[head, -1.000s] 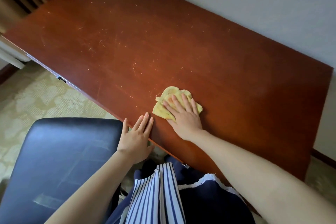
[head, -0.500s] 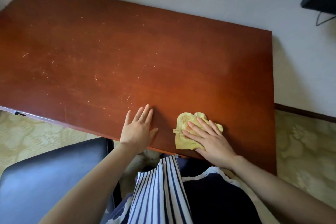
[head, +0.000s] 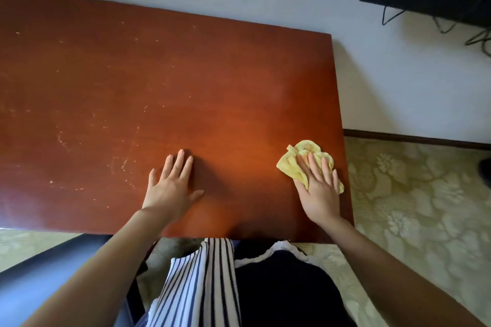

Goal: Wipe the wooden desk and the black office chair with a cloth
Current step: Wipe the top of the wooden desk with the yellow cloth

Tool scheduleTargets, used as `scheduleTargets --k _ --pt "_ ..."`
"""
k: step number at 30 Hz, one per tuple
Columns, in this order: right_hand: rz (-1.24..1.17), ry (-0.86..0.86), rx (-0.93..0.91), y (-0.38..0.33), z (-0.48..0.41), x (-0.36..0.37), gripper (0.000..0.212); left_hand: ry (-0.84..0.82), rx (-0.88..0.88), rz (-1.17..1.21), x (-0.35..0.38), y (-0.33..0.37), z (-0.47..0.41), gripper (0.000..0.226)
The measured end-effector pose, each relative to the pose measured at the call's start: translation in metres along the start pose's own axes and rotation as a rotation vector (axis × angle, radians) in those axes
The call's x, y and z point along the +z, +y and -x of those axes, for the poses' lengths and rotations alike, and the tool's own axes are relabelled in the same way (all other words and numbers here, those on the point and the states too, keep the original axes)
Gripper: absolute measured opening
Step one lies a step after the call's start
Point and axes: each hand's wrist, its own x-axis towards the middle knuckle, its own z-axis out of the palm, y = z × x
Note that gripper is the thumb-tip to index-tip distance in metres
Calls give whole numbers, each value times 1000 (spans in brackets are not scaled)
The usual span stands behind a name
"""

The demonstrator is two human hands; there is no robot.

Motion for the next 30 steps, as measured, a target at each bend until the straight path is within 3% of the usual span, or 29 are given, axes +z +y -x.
scheduleTargets --k 5,11,15,24,30 --pt "23 -33 73 -12 -65 -23 58 19 -1 26 -7 -5 -14 83" --pt "40 -128 23 -55 -150 -47 58 121 -15 57 0 -3 -21 75" --pt "68 -169 -52 -105 -192 -54 59 70 -23 66 5 -1 -22 74" --pt "185 -228 -531 -243 -197 -36 58 -93 2 183 3 -9 -33 71" --pt "278 -194 -843 -255 -173 -22 56 -157 45 247 4 -18 -39 69"
